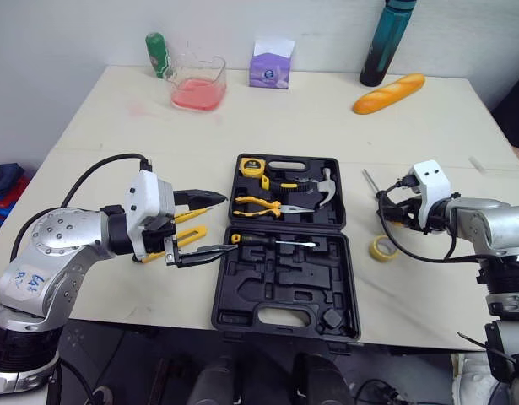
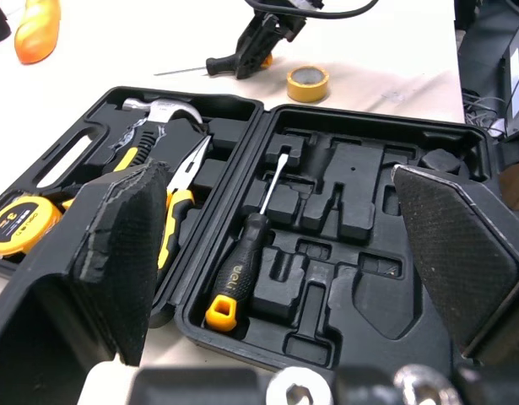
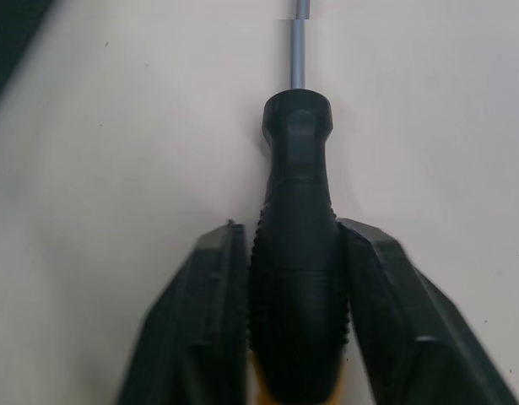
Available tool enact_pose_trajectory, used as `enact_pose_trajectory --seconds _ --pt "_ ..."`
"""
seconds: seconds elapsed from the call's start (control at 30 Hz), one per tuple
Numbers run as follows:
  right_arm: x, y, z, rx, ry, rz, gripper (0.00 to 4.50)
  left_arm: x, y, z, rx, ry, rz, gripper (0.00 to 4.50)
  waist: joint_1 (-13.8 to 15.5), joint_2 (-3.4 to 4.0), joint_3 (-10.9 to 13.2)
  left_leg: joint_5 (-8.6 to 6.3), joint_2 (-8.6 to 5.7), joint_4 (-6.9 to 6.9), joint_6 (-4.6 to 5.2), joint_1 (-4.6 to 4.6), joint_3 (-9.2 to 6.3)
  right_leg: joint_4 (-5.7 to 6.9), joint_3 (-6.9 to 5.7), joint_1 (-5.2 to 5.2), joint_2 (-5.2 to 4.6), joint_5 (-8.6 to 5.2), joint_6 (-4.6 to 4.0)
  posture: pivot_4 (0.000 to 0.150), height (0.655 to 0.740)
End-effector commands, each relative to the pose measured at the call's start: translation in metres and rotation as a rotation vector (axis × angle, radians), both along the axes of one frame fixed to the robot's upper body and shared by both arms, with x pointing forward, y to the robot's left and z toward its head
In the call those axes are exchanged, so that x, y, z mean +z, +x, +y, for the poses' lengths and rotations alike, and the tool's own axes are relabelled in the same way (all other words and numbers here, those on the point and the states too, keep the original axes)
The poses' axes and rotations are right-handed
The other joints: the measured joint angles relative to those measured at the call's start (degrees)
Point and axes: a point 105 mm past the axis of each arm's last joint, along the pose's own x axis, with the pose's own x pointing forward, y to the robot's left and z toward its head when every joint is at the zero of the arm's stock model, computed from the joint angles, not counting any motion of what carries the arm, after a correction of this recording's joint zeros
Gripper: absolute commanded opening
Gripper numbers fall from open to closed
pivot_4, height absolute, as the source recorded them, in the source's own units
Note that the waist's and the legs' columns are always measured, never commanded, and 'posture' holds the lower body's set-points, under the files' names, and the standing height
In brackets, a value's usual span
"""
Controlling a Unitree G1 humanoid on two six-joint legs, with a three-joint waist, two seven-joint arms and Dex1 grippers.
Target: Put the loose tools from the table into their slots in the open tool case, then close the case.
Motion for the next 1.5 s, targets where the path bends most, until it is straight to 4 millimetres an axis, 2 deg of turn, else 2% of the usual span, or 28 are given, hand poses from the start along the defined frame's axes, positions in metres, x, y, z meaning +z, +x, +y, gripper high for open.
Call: enact_pose_trajectory --seconds 0.03,0.13,0.23,0.37,0.4,0.47,0.57,0.63,0.7,0.87,1.03,1.13,1.2,1.3,1.4,1.5 --pt "-0.008 -0.005 -0.012 -0.064 0.032 0.034 1.02 0.006 -0.004 0.000 -0.006 0.003 -0.023 4.50 0.0 0.00 0.0 0.00 0.00 0.00 0.00 0.00 0.00 0.01 0.00 0.00 0.00 0.00 0.00 0.150 0.7400" --pt "-0.009 -0.008 -0.019 -0.092 0.063 0.037 1.02 0.006 -0.002 0.004 -0.007 0.010 -0.017 4.50 0.2 0.00 0.0 0.00 -0.02 0.00 0.00 -0.01 -0.03 0.00 -0.02 0.00 0.00 0.00 0.00 0.150 0.7400" --pt "-0.002 -0.007 -0.019 -0.067 0.066 -0.011 1.02 0.007 -0.002 0.004 -0.015 0.009 -0.016 4.50 0.4 0.00 0.0 0.01 -0.06 -0.01 0.01 -0.01 -0.03 -0.01 -0.01 0.00 -0.03 0.00 0.00 0.150 0.7400" --pt "0.018 -0.001 -0.019 -0.005 -0.013 -0.122 1.02 0.007 -0.002 0.004 -0.033 0.013 -0.020 4.50 0.2 0.00 0.0 0.02 -0.06 -0.01 0.02 -0.01 -0.03 0.00 -0.01 0.01 -0.02 0.00 0.00 0.150 0.7400" --pt "0.028 0.000 -0.016 0.034 -0.036 -0.162 1.02 0.006 -0.002 0.005 -0.041 0.021 -0.024 4.50 0.1 0.01 0.0 0.02 -0.06 -0.01 0.02 -0.01 -0.02 0.00 -0.01 -0.01 -0.02 0.00 0.00 0.150 0.7400" --pt "0.049 -0.002 -0.004 0.169 -0.099 -0.227 1.02 0.005 -0.003 0.008 -0.054 0.037 -0.032 4.50 0.0 0.10 0.1 0.02 -0.06 -0.02 0.02 -0.02 0.00 0.00 0.00 -0.03 -0.02 0.00 0.00 0.150 0.7400" --pt "0.058 -0.008 0.008 0.292 -0.163 -0.217 1.02 0.002 -0.003 0.012 -0.062 0.055 -0.049 4.50 -0.2 0.11 0.1 0.02 -0.05 -0.09 0.02 -0.03 0.01 -0.05 0.00 -0.07 -0.01 0.00 0.00 0.150 0.7400" --pt "0.076 -0.016 0.030 0.437 -0.169 -0.246 1.02 0.001 -0.005 0.016 -0.069 0.049 -0.054 4.50 -0.3 0.12 0.1 0.02 -0.02 -0.11 0.01 -0.01 0.05 -0.07 0.01 -0.07 0.02 0.00 0.00 0.150 0.7400" --pt "0.084 -0.026 0.048 0.572 -0.190 -0.248 1.02 -0.004 -0.007 0.020 -0.071 0.070 -0.060 4.50 -0.5 0.13 0.1 0.03 0.03 -0.12 -0.01 0.00 0.07 -0.07 0.02 -0.09 0.04 0.00 0.00 0.150 0.7400" --pt "0.078 -0.044 0.077 0.829 -0.313 -0.210 1.02 -0.016 -0.011 0.026 -0.071 0.104 -0.057 4.50 0.0 0.10 0.1 0.03 0.04 -0.08 -0.03 0.00 0.04 -0.04 0.03 -0.09 0.04 0.00 0.00 0.150 0.7400" --pt "0.062 -0.082 0.124 1.120 -0.306 -0.119 1.02 -0.034 -0.018 0.034 -0.043 0.141 0.007 4.50 0.0 0.08 0.1 0.02 -0.01 -0.10 -0.02 -0.03 -0.02 -0.08 0.00 -0.09 -0.01 0.00 0.00 0.150 0.7400" --pt "0.052 -0.086 0.133 1.148 -0.375 -0.084 1.02 -0.040 -0.021 0.038 -0.027 0.160 0.032 4.50 -0.1 0.05 0.2 0.01 0.02 -0.12 -0.05 -0.06 -0.08 -0.14 -0.05 -0.09 0.01 0.00 -0.01 0.150 0.7400" --pt "0.049 -0.091 0.140 1.158 -0.359 -0.054 1.02 -0.041 -0.021 0.038 -0.015 0.161 0.033 4.50 -0.1 0.05 0.2 0.01 0.00 -0.08 -0.04 -0.06 -0.07 -0.09 -0.03 -0.08 -0.03 0.00 -0.01 0.150 0.7400" --pt "0.044 -0.101 0.150 1.188 -0.345 -0.015 1.02 -0.035 -0.019 0.035 0.016 0.108 0.033 4.50 0.1 0.04 0.2 0.01 -0.02 -0.05 -0.04 -0.06 -0.13 -0.03 -0.04 -0.08 -0.06 0.00 -0.01 0.150 0.7400" --pt "0.033 -0.102 0.150 1.186 -0.397 0.008 1.02 -0.040 -0.022 0.036 0.018 0.131 0.057 4.50 0.0 0.04 0.2 0.00 -0.01 -0.07 -0.06 -0.06 -0.16 -0.07 -0.06 -0.08 -0.06 0.00 -0.01 0.150 0.7400" --pt "0.027 -0.102 0.160 1.167 -0.402 -0.002 1.02 -0.045 -0.026 0.034 0.011 0.135 0.085 4.50 -0.2 0.02 0.2 0.00 -0.04 -0.09 -0.06 -0.07 -0.15 -0.09 -0.06 -0.08 -0.06 0.00 -0.01 0.150 0.7400"
